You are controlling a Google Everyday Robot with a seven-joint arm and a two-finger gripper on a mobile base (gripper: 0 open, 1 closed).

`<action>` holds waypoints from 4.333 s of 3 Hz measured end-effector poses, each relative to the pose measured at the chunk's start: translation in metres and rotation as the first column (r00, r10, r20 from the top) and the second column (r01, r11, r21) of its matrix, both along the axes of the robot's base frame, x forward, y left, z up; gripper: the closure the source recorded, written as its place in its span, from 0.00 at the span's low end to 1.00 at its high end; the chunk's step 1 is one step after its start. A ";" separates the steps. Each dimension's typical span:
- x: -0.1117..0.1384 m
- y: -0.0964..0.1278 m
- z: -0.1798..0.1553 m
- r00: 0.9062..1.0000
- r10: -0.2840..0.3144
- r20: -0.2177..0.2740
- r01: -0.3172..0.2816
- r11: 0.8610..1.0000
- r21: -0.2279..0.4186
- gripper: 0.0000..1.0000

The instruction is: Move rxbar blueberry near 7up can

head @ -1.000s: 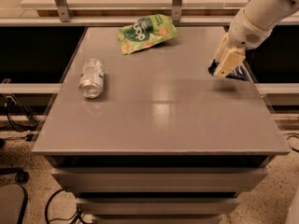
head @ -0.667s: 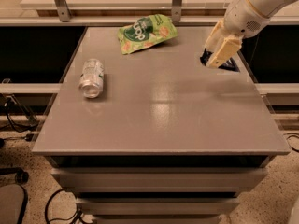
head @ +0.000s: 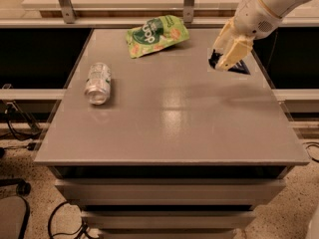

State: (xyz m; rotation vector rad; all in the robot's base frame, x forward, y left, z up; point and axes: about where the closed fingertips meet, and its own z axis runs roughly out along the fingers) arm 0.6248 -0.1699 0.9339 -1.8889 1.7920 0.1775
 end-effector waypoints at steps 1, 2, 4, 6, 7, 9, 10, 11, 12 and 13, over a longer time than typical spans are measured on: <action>0.001 0.046 0.009 0.987 0.161 0.021 -0.161 0.987 -0.022 1.00; -0.005 0.108 0.016 0.934 0.355 0.026 -0.354 0.934 -0.041 1.00; -0.035 0.234 0.021 0.758 0.648 0.081 -0.649 0.761 -0.019 1.00; -0.029 0.251 0.018 0.738 0.668 0.097 -0.670 0.742 -0.013 1.00; -0.029 0.267 0.010 0.701 0.707 0.093 -0.710 0.704 -0.004 1.00; -0.030 0.279 -0.002 0.674 0.734 0.082 -0.737 0.675 0.014 0.54; -0.029 0.273 -0.004 0.681 0.729 0.074 -0.732 0.682 0.018 0.30; -0.029 0.271 -0.005 0.682 0.728 0.069 -0.730 0.683 0.023 0.07; -0.028 0.271 -0.006 0.680 0.730 0.068 -0.733 0.680 0.025 0.00; -0.028 0.273 -0.006 0.674 0.736 0.068 -0.738 0.674 0.028 0.00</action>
Offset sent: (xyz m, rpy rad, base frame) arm -0.0191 0.1775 0.0295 -0.0701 -0.0172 0.6375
